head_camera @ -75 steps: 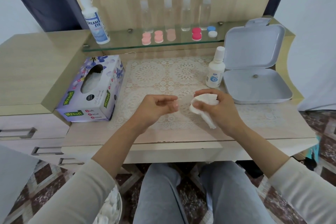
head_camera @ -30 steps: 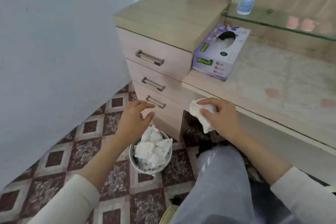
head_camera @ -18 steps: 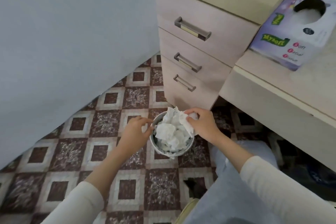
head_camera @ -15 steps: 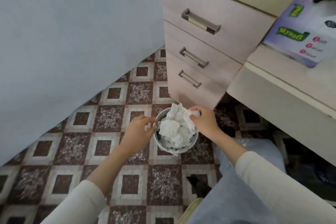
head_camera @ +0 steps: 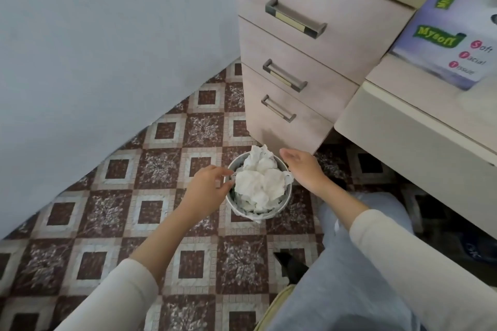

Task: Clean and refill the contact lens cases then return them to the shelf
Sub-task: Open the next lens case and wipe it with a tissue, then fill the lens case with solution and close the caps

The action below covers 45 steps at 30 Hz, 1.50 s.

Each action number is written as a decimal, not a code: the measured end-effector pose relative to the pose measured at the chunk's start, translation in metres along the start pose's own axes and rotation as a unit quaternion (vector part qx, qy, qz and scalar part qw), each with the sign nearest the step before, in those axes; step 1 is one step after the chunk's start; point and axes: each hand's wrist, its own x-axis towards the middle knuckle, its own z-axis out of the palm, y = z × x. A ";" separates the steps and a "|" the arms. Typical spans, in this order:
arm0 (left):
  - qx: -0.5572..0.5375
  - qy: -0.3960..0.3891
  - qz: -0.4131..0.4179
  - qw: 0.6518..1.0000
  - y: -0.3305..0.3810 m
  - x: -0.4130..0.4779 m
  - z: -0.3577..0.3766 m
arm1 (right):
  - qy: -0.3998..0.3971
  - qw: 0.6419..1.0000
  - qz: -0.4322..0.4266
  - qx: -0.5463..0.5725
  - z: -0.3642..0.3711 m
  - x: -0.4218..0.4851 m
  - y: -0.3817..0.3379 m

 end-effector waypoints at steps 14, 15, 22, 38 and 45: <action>0.000 0.020 0.154 0.988 0.113 -0.006 -0.020 | 0.050 0.992 -0.091 0.073 -0.099 -0.102 -0.041; 0.001 0.018 0.171 0.985 0.125 -0.008 -0.020 | 0.059 0.990 -0.103 0.073 -0.112 -0.115 -0.041; -0.014 0.018 0.290 0.957 0.224 -0.013 -0.009 | 0.196 0.970 -0.146 0.014 -0.208 -0.198 -0.026; 0.056 -0.043 0.422 0.904 0.389 0.011 0.086 | 0.376 0.925 0.003 -0.046 -0.340 -0.294 0.077; 0.084 -0.088 0.433 0.893 0.408 0.026 0.111 | 0.461 0.883 0.051 -0.073 -0.393 -0.293 0.103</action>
